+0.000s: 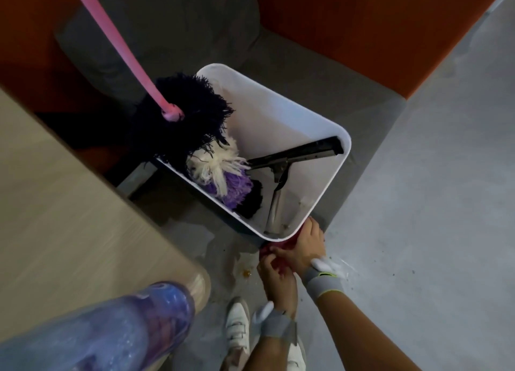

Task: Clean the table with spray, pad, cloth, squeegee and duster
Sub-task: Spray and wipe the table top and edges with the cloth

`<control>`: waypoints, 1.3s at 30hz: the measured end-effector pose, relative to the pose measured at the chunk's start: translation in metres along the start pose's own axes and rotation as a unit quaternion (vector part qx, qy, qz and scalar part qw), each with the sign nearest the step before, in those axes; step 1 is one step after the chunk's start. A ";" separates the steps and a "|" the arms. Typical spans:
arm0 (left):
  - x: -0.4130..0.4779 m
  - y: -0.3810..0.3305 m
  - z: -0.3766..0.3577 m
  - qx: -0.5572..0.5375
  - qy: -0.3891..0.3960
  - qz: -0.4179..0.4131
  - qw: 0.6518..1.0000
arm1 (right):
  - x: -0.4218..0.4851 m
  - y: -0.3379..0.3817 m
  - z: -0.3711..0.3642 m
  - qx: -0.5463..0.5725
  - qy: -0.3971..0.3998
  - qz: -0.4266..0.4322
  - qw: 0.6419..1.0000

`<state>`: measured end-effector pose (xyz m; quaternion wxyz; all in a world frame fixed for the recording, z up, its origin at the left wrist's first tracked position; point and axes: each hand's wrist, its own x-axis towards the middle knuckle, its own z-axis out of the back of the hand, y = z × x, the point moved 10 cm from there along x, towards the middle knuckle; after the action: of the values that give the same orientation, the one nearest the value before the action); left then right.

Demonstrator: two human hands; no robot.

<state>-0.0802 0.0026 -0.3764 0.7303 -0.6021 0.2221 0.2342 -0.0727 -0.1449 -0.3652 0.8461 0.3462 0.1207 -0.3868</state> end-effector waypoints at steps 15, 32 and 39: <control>-0.024 0.003 0.007 -0.036 0.141 0.143 0.979 | -0.064 -0.034 -0.011 0.298 0.183 -0.129 0.928; -0.195 -0.134 0.027 -0.049 0.172 0.166 0.970 | -0.198 0.037 0.130 0.447 0.206 -0.096 0.865; -0.221 -0.195 0.028 -0.117 0.156 0.155 0.969 | -0.202 0.085 0.194 0.465 0.152 -0.043 0.871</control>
<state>-0.1353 -0.0184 -0.0859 0.5662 -0.6706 0.3947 0.2719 -0.1577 -0.1220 -0.0859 0.5408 0.7487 0.0687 -0.3773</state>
